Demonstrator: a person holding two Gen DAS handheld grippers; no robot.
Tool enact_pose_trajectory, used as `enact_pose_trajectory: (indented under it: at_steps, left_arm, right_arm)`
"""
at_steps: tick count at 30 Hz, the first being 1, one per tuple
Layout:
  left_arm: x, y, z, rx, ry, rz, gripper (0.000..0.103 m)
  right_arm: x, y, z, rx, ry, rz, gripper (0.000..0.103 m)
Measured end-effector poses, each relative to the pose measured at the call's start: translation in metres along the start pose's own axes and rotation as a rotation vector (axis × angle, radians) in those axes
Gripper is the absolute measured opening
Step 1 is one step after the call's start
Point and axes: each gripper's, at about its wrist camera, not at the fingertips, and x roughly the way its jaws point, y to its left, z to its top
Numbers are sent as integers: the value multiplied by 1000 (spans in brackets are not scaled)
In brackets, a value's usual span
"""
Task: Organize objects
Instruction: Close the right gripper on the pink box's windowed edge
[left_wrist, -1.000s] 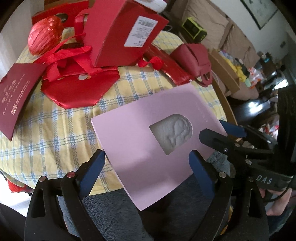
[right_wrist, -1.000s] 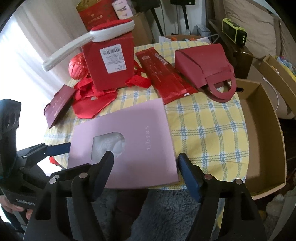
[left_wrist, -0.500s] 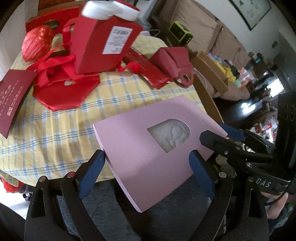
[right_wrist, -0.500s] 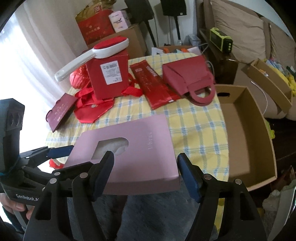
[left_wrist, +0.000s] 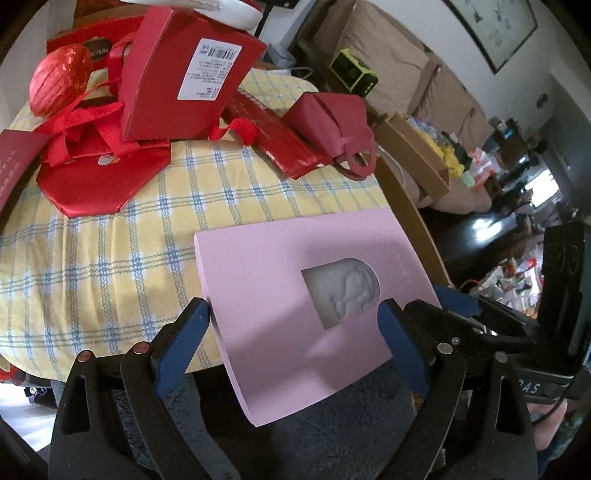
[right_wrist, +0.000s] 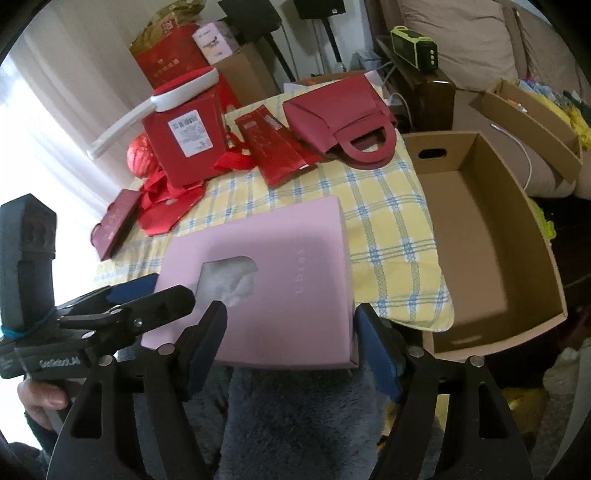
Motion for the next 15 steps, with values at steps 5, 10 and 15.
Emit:
enact_pose_trajectory:
  at_steps: [5, 10, 15]
  left_arm:
    - [-4, 8, 3, -28, 11, -13, 90]
    - [-5, 29, 8, -57, 11, 26, 90]
    - [13, 43, 6, -86, 64, 30, 90]
  right_arm:
    - [3, -6, -1, 9, 4, 5, 75]
    - [9, -21, -1, 50, 5, -2, 80]
    - [16, -40, -2, 107, 14, 44, 83]
